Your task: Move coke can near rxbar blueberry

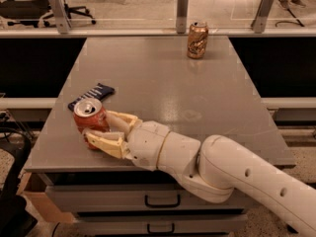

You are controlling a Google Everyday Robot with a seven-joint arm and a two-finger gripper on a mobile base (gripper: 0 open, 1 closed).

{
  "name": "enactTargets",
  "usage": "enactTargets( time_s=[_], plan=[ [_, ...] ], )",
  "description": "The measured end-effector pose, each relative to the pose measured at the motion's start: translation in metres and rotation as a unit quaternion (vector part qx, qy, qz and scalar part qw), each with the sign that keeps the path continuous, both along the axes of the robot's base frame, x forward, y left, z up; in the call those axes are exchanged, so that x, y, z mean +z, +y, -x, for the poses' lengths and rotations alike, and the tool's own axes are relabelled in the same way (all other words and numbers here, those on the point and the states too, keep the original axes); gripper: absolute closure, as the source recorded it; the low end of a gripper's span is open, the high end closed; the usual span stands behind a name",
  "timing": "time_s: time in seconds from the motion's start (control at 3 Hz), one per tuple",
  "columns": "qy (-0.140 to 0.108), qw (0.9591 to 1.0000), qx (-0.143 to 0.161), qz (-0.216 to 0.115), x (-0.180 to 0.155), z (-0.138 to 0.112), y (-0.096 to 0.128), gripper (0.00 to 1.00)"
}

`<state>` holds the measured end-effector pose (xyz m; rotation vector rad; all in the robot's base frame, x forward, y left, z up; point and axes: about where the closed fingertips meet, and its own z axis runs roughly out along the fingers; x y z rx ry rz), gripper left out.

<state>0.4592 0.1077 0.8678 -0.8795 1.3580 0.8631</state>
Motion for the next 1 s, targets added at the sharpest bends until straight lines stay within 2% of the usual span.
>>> enactTargets(
  time_s=[0.33, 1.0],
  plan=[
    [0.0, 1.0, 0.0, 0.0, 0.0025, 0.0, 0.0001, 0.84],
    [-0.001, 1.0, 0.003, 0.001, 0.0035, 0.0014, 0.003, 0.38]
  ],
)
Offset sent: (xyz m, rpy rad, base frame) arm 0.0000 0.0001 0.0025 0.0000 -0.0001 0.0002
